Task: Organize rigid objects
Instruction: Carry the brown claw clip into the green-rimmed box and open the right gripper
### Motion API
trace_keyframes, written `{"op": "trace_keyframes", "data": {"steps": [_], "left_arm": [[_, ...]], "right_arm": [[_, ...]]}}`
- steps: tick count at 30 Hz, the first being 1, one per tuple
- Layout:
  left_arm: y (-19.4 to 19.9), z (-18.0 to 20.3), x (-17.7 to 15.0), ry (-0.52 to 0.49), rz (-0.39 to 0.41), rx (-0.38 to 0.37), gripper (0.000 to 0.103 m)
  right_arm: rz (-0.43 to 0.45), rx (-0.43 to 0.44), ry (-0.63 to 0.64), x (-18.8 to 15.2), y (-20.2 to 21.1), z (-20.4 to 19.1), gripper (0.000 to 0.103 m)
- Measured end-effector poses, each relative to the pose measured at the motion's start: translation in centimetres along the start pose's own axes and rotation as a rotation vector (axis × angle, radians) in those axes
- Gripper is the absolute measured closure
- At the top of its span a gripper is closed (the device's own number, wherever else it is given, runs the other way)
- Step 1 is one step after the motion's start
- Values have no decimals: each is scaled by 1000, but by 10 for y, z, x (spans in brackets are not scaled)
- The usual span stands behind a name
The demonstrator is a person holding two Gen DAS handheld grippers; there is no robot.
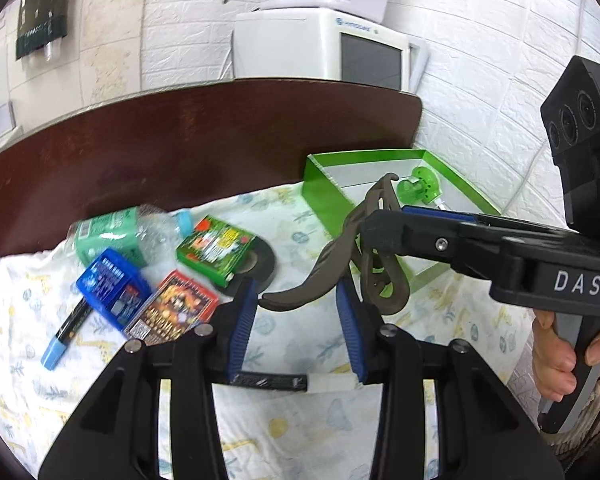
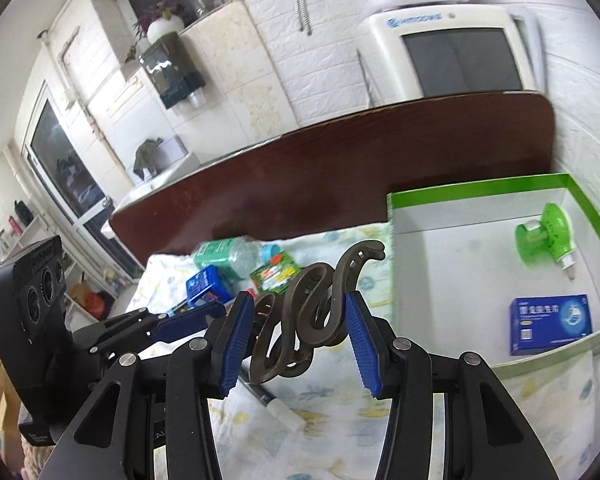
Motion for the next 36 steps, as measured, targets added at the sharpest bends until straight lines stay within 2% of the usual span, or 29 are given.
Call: {"op": "trace_keyframes", "data": {"steps": [9, 19, 28, 36], "left_arm": [[-20, 54, 43, -103, -5, -21, 65], [-55, 115, 73, -220, -39, -27, 65], [-88, 134, 94, -246, -88, -4, 65], [-118, 138, 104, -241, -140, 18, 65]], "right_arm": [[78, -50, -87, 11, 33, 65, 53], [95, -67, -200, 17, 36, 136, 53], [86, -47, -257, 29, 22, 173, 53], [64, -55, -253, 49, 4, 187, 53]]}}
Point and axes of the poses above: each gripper's, at about its wrist camera, not at the fingertips, and y roughly against the way its jaws point, z to its right, x to its top, the point moved 7 cm from there along -y, roughly the way its jaws point, and after that the axes turned 11 degrees about -z, right-handed, at the moved point
